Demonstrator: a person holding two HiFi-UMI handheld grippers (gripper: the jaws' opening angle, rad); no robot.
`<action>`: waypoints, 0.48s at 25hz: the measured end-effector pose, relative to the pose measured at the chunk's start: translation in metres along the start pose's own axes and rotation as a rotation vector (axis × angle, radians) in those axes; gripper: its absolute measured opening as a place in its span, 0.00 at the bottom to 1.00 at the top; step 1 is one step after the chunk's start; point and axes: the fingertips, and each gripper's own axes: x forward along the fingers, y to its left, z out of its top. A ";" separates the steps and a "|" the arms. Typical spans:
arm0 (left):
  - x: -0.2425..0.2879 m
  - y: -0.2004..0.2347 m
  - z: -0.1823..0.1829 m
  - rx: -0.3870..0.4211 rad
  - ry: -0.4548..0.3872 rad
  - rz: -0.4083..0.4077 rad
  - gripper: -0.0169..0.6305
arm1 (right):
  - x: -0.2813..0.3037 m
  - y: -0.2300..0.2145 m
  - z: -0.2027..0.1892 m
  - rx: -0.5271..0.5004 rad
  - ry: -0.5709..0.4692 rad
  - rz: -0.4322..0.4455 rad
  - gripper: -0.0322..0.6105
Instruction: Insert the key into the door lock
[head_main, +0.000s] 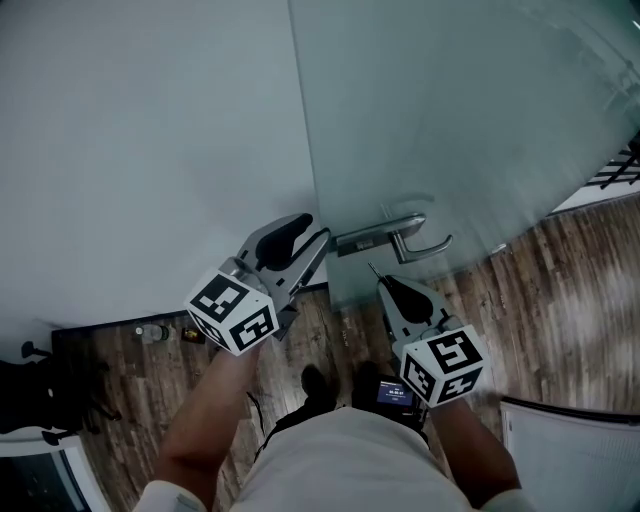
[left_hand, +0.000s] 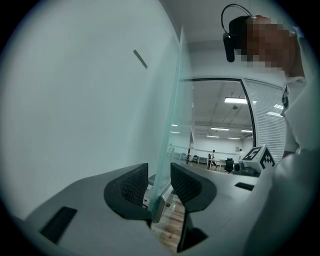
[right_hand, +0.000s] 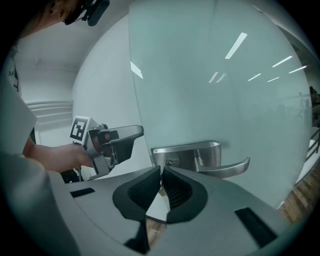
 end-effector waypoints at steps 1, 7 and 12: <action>0.002 -0.001 0.001 0.000 -0.002 -0.008 0.23 | 0.003 -0.001 -0.001 0.009 0.001 0.001 0.09; 0.013 -0.006 0.001 -0.016 0.036 -0.067 0.23 | 0.019 -0.002 -0.004 0.045 -0.011 -0.004 0.09; 0.015 -0.005 0.002 -0.028 0.047 -0.096 0.18 | 0.024 -0.002 -0.003 0.046 -0.017 -0.015 0.09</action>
